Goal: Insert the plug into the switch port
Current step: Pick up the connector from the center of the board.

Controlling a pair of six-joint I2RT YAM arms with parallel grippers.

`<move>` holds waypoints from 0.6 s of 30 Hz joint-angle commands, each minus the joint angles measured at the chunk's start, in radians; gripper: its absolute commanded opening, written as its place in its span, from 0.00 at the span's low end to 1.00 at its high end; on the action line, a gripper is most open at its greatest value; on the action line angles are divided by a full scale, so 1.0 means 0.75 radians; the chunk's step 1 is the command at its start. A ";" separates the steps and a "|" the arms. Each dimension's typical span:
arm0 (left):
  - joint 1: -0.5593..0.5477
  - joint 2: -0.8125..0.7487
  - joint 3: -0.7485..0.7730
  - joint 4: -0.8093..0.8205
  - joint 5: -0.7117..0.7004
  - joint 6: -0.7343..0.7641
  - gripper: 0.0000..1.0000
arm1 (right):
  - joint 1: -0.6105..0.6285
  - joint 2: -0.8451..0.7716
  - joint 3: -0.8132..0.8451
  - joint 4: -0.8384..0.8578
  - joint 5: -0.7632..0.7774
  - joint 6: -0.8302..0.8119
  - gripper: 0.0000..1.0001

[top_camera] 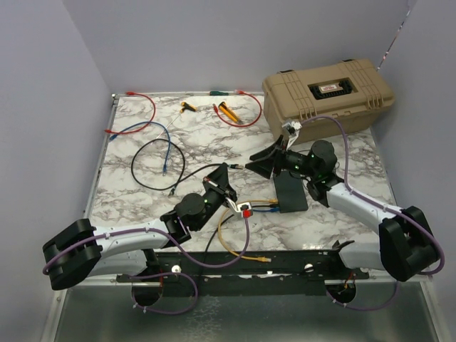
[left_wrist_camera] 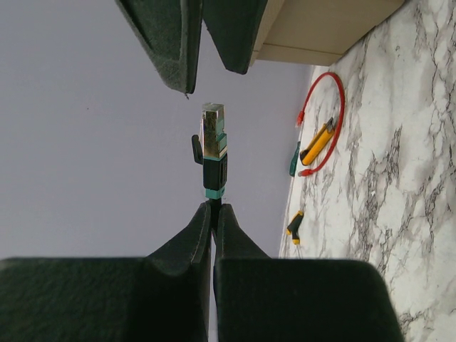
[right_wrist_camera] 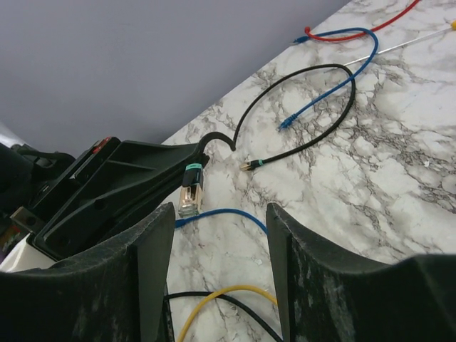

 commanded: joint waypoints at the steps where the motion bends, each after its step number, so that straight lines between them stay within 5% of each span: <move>1: -0.009 -0.003 -0.008 0.027 -0.026 0.014 0.00 | 0.038 0.025 0.063 -0.009 -0.046 -0.064 0.57; 18: -0.009 0.003 -0.002 0.016 -0.024 0.009 0.00 | 0.118 0.060 0.125 -0.152 0.030 -0.179 0.36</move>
